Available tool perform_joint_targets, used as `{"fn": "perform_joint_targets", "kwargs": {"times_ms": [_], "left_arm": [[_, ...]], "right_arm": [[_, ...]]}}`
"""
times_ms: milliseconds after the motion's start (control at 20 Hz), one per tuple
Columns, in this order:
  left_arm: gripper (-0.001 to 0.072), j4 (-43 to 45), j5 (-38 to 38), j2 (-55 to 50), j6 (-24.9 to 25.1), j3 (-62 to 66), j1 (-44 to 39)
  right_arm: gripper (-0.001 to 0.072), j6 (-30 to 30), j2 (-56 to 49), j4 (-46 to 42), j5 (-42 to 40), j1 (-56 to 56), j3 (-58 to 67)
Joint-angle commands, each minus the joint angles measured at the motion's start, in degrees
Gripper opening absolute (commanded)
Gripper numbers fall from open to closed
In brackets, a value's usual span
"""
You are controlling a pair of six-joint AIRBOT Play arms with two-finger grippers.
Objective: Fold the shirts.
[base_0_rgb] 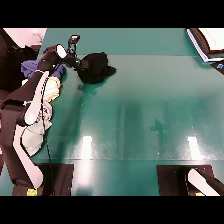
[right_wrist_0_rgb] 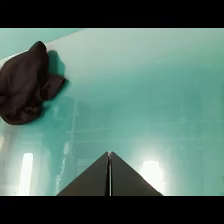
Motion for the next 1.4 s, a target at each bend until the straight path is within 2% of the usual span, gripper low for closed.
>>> {"fn": "perform_joint_targets", "kwargs": {"times_ms": [0, 50, 150, 250, 350, 450, 650, 850, 1000, 1150, 1250, 1350], "left_arm": [[0.0026, -2.21, -4.79, -0.35, -1.16, 4.13, 0.17], [0.0025, -2.29, -6.51, 1.22, -1.29, 5.73, 0.04], [0.0025, -2.91, -4.87, 8.07, 0.59, 5.92, -0.24], [0.0025, -6.86, -2.34, 17.53, 7.37, 5.92, -1.03], [0.0026, -14.21, -3.15, 27.17, 15.30, 5.92, -2.69], [0.0026, -18.97, -6.91, 35.34, 18.82, 5.88, -5.51], [0.0027, -19.82, -20.17, 43.89, 18.69, 5.79, -13.94], [0.0027, -19.85, -26.45, 44.37, 18.62, -2.95, -18.38], [0.0028, -19.10, -25.16, 42.05, 18.05, -14.99, -18.08], [0.0042, -18.27, -16.55, 38.16, 15.56, -23.91, -18.08], [0.0686, -14.88, -13.09, 35.21, 12.26, -24.79, -17.79], [0.0706, -11.56, -13.62, 34.69, 8.92, -24.44, -15.32]], "right_arm": [[0.0017, 0.00, 0.09, 0.00, -0.81, 0.04, 0.55], [0.0018, -0.02, 0.04, -0.02, -0.76, 0.04, 1.92], [0.0017, -0.33, 0.04, -0.04, -1.09, 0.04, 6.69], [0.0018, -1.09, 0.04, -0.02, -1.95, 0.04, 12.44], [0.0018, -1.09, 0.04, -0.02, -3.19, 0.04, 17.84], [0.0018, -1.09, 0.00, -0.07, -3.48, 0.04, 22.36], [0.0018, -1.09, 0.02, -0.04, -2.89, 0.04, 28.00], [0.0018, -1.07, 0.07, -0.02, -1.64, 0.04, 29.03], [0.0018, -1.07, 0.00, -0.07, 0.39, 0.04, 29.03], [0.0018, -1.07, 0.00, -0.09, 0.85, 0.04, 29.03], [0.0018, -1.07, 0.00, -0.09, 0.92, 0.04, 29.03], [0.0018, -1.07, 0.00, -0.11, 0.92, 0.04, 29.03]]}}
